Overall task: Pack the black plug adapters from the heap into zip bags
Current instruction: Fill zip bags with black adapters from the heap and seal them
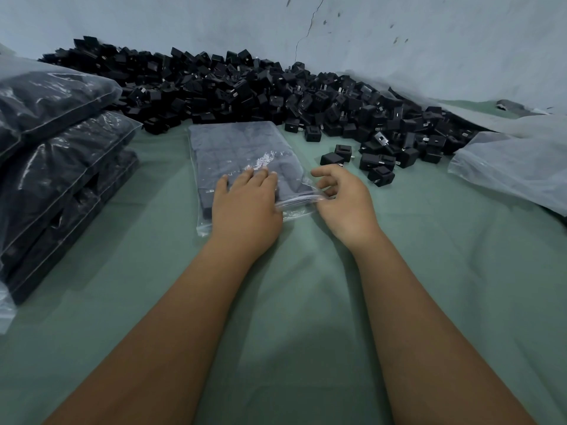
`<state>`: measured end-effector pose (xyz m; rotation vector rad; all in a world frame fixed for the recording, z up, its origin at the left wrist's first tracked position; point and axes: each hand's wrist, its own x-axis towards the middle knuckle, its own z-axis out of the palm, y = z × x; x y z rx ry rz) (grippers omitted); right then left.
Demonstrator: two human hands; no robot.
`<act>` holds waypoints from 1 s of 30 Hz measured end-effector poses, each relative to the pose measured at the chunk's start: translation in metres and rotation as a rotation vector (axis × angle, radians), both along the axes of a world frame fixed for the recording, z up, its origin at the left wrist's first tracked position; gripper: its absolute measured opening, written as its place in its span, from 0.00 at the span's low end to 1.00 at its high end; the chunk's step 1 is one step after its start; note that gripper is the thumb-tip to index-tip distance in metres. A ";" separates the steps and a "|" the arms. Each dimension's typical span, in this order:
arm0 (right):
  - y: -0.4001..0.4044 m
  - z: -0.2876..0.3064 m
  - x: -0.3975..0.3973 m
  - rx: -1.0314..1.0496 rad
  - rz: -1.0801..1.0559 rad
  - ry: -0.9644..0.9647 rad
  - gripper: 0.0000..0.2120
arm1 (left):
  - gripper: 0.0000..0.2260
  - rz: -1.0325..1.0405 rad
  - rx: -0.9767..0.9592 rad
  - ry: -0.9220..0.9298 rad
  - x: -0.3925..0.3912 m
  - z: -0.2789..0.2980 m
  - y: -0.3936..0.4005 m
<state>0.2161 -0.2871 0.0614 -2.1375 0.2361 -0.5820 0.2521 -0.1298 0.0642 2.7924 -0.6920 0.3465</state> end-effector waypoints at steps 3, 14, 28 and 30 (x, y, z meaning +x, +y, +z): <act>0.002 0.001 0.000 -0.020 0.033 0.014 0.16 | 0.27 -0.002 -0.003 -0.033 -0.001 -0.001 0.000; -0.025 0.009 -0.001 -0.014 -0.359 -0.072 0.21 | 0.21 -0.233 0.008 -0.006 -0.004 -0.004 -0.006; -0.036 0.002 0.001 -0.252 -0.496 0.033 0.10 | 0.22 -0.231 0.022 0.034 -0.006 -0.003 -0.006; -0.036 0.001 0.002 -0.253 -0.455 0.089 0.17 | 0.22 -0.230 0.014 0.036 -0.006 -0.003 -0.006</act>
